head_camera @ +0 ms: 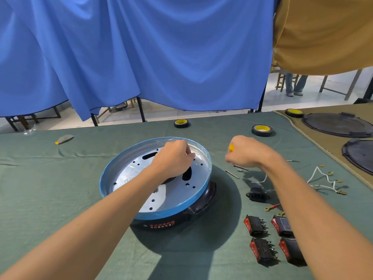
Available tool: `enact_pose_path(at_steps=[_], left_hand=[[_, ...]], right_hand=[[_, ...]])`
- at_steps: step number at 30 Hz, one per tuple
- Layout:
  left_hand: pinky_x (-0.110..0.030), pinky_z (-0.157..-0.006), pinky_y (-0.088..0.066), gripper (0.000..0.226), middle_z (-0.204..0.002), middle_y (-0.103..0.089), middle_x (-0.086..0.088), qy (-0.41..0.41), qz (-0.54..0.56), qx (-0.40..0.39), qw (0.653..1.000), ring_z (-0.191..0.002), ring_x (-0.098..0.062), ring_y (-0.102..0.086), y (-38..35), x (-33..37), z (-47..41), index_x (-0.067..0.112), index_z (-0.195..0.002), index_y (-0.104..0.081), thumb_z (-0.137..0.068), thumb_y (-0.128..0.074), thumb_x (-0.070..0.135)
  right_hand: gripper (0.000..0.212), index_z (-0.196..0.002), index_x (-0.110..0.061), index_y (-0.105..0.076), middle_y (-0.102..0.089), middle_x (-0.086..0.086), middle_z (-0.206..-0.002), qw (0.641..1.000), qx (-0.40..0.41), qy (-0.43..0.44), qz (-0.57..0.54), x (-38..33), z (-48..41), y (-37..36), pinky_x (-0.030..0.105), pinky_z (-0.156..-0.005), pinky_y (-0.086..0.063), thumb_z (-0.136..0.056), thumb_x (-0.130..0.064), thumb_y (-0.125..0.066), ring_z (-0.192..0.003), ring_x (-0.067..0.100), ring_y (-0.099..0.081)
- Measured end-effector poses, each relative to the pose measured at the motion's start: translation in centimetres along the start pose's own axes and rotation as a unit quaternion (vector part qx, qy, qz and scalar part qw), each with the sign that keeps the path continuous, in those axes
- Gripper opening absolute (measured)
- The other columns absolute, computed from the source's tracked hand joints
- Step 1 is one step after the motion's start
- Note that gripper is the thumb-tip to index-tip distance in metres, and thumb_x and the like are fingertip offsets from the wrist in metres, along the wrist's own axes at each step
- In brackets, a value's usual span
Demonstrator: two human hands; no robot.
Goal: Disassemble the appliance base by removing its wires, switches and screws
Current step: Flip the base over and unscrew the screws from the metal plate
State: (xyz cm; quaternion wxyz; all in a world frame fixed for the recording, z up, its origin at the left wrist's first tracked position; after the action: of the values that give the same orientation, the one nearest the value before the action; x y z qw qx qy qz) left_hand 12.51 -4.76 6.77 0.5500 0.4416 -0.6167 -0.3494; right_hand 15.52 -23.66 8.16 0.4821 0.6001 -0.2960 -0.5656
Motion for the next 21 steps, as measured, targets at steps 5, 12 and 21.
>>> enact_pose_path(at_steps=[5,12,21], left_hand=[[-0.042,-0.09,-0.049,0.036,-0.117,-0.057,-0.01,0.01,-0.086,-0.018,0.996,-0.102,-0.026,-0.052,0.2,-0.8,0.5,0.01,-0.111,-0.059,-0.096,-0.05,0.041],[-0.043,-0.095,-0.039,0.067,-0.136,-0.042,-0.016,0.039,-0.144,-0.019,0.989,-0.126,-0.033,-0.036,-0.1,-1.6,1.5,0.006,-0.132,-0.039,-0.093,-0.043,0.06],[-0.025,-0.048,-0.033,0.051,-0.067,-0.054,0.001,0.055,-0.161,0.022,0.985,-0.057,-0.015,-0.052,-0.4,-2.6,1.7,0.018,-0.069,-0.049,-0.093,-0.04,0.062]], right_hand=[[0.022,-0.109,-0.002,-0.06,-0.068,0.013,-0.095,0.968,0.057,0.116,-0.217,-1.7,1.6,3.2,0.039,-0.073,-0.049,-0.088,-0.004,-0.057,-0.081,0.019,-0.06],[0.016,-0.105,-0.012,-0.056,-0.07,0.007,-0.095,0.833,0.267,0.231,-0.427,-4.2,3.7,4.0,0.038,-0.079,-0.06,-0.092,-0.008,-0.065,-0.083,0.015,-0.073],[0.02,-0.105,-0.016,-0.055,-0.07,-0.004,-0.09,0.865,0.266,0.23,-0.357,-5.9,2.8,0.4,0.042,-0.083,-0.057,-0.09,-0.012,-0.067,-0.088,0.019,-0.07]])
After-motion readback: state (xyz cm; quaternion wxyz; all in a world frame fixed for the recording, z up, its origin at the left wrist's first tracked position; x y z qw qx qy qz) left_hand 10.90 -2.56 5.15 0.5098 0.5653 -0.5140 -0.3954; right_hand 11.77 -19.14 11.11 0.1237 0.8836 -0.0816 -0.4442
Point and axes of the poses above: each hand's wrist, its own z-axis away from the middle knuckle, its own y-axis out of the back of the hand, x = y × z, the point moved 2 cm from there along -z, towards the middle knuckle
